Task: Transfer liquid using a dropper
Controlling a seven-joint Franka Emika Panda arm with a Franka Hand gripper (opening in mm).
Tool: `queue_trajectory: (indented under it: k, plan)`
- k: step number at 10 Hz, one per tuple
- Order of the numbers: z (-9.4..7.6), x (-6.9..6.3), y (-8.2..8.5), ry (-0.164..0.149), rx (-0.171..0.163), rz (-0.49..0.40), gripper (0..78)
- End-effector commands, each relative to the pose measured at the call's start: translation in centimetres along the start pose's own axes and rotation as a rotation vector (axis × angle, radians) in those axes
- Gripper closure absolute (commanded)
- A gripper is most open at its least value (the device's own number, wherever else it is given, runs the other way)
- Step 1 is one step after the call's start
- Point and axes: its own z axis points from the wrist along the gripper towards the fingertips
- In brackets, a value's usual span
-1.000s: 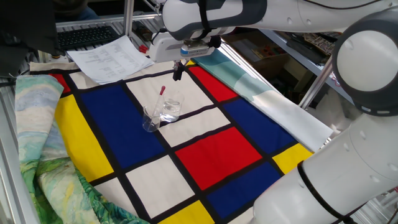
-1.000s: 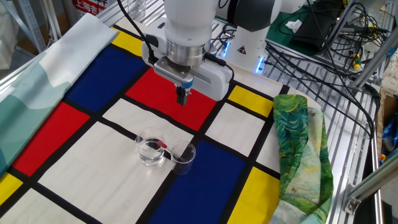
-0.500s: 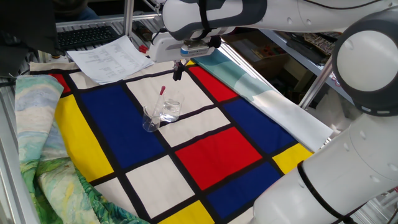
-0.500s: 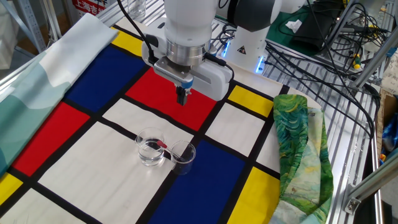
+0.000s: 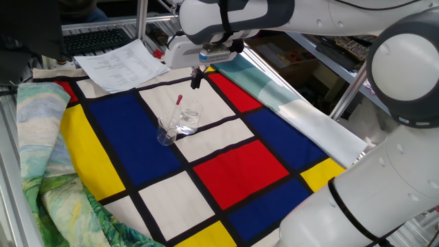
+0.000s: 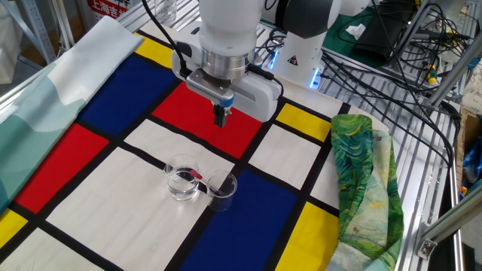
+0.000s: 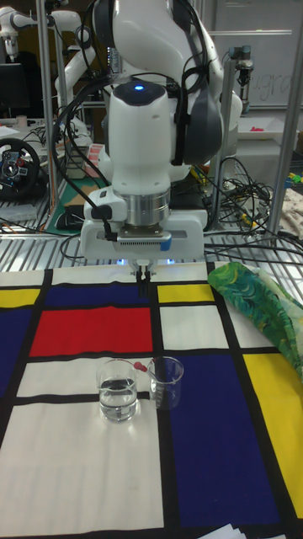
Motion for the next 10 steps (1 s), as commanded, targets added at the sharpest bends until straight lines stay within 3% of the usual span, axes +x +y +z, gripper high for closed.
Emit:
queue_trajectory:
  k: [1, 2, 5, 10]
  plan:
    - [0.01, 0.0, 0.0, 0.114, 0.016, 0.222, 77.6]
    - [0.01, 0.0, 0.0, 0.111, 0.042, 0.218, 77.6]
    - [0.01, 0.0, 0.0, 0.112, 0.038, 0.221, 77.6]
    - [0.17, -0.94, 0.0, 0.029, 0.021, 0.263, 77.6]
